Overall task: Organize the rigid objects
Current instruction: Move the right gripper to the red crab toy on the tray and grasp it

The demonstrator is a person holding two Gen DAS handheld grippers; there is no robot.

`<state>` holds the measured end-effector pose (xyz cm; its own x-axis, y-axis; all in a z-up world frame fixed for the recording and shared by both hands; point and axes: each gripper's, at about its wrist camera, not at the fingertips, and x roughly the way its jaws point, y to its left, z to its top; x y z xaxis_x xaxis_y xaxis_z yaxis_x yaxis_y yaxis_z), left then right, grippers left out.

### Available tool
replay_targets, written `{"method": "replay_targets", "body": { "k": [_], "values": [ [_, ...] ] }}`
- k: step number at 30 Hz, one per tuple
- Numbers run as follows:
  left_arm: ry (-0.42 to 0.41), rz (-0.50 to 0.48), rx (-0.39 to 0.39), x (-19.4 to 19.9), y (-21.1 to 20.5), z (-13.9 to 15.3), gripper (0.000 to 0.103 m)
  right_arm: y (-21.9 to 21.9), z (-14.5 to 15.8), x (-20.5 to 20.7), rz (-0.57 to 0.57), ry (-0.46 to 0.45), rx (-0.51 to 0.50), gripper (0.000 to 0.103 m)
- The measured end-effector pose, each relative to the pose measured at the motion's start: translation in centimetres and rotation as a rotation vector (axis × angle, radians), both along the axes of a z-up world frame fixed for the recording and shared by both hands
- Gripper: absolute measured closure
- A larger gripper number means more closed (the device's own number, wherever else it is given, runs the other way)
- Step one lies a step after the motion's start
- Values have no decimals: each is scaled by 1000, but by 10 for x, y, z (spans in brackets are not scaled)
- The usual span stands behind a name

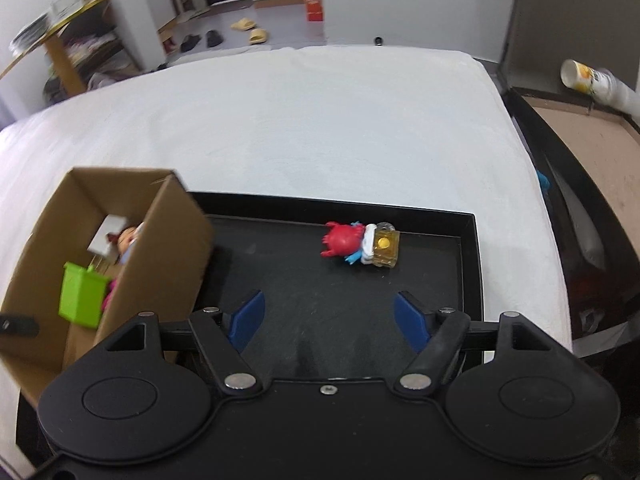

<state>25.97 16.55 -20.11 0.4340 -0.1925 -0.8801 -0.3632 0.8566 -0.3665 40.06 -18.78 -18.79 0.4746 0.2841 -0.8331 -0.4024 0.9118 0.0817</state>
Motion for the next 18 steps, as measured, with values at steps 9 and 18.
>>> {"method": "replay_targets", "body": {
  "k": [9, 18],
  "values": [
    [-2, -24, 23, 1, -1, 3, 79, 5, -26, 22, -91, 11, 30, 31],
    [-2, -23, 35, 3, -5, 2, 81, 10, -43, 37, -142, 9, 28, 30]
  ]
}}
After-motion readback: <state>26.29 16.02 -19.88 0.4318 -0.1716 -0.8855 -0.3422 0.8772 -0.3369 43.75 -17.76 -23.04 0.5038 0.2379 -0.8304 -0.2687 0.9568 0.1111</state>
